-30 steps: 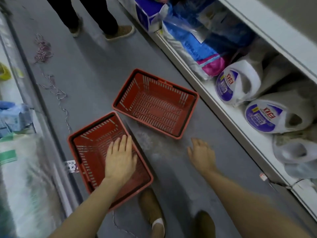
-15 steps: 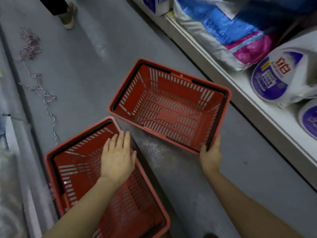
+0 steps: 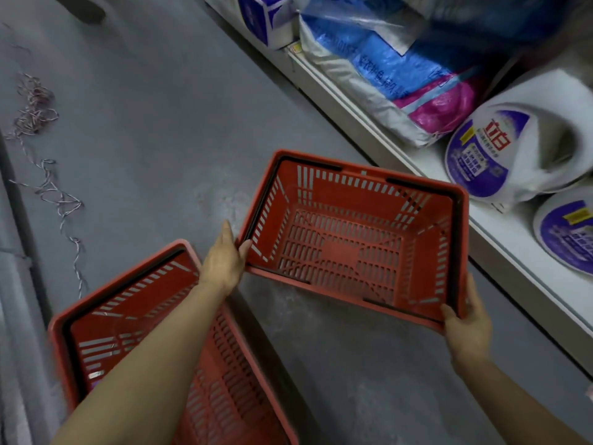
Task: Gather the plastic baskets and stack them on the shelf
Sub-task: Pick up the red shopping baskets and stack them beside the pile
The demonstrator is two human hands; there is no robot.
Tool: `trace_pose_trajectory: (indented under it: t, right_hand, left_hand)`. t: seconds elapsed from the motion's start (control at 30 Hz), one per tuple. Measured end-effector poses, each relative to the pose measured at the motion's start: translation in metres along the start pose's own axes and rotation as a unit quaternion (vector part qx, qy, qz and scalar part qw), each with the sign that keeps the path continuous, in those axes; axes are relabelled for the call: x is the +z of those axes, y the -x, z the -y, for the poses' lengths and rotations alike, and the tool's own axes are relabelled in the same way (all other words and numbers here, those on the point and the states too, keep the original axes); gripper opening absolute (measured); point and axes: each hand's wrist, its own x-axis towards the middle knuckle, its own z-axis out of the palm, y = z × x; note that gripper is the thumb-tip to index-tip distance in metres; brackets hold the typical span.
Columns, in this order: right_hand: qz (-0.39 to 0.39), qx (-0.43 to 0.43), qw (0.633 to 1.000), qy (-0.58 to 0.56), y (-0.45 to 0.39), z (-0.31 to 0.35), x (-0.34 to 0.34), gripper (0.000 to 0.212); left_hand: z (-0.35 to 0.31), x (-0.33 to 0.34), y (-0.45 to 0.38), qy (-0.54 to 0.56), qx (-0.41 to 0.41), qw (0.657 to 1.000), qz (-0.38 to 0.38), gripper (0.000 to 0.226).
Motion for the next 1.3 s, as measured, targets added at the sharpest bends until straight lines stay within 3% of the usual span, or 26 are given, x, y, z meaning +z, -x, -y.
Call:
trace_pose_trajectory:
  t: [0.1, 0.3, 0.53, 0.77, 0.93, 1.1, 1.3]
  right_hand:
    - [0.016, 0.001, 0.999, -0.028, -0.003, -0.002, -0.014, 0.093]
    - [0.057, 0.003, 0.994, -0.089, 0.007, 0.023, -0.039, 0.078]
    - [0.062, -0.066, 0.987, -0.135, 0.067, 0.123, -0.089, 0.082]
    - [0.043, -0.115, 0.982, -0.147, 0.130, 0.225, -0.165, 0.082]
    - [0.042, -0.166, 0.972, -0.160, 0.184, 0.294, -0.228, 0.067]
    - [0.009, -0.237, 0.959, -0.154, 0.231, 0.337, -0.280, 0.064]
    - [-0.056, -0.261, 0.941, -0.207, 0.312, 0.383, -0.352, 0.057]
  left_hand:
    - [-0.016, 0.013, -0.011, 0.083, -0.011, 0.996, 0.039, 0.060]
    - [-0.018, -0.004, 0.009, 0.139, 0.041, 0.985, -0.098, 0.051]
    - [-0.046, -0.104, 0.088, 0.175, 0.150, 0.955, -0.187, 0.062]
    - [-0.085, -0.205, 0.197, 0.211, 0.170, 0.936, -0.227, 0.065]
    - [-0.102, -0.257, 0.268, 0.264, 0.186, 0.911, -0.255, 0.063]
    - [-0.122, -0.301, 0.328, 0.320, 0.201, 0.888, -0.262, 0.062]
    - [-0.155, -0.361, 0.411, 0.327, 0.269, 0.859, -0.288, 0.062]
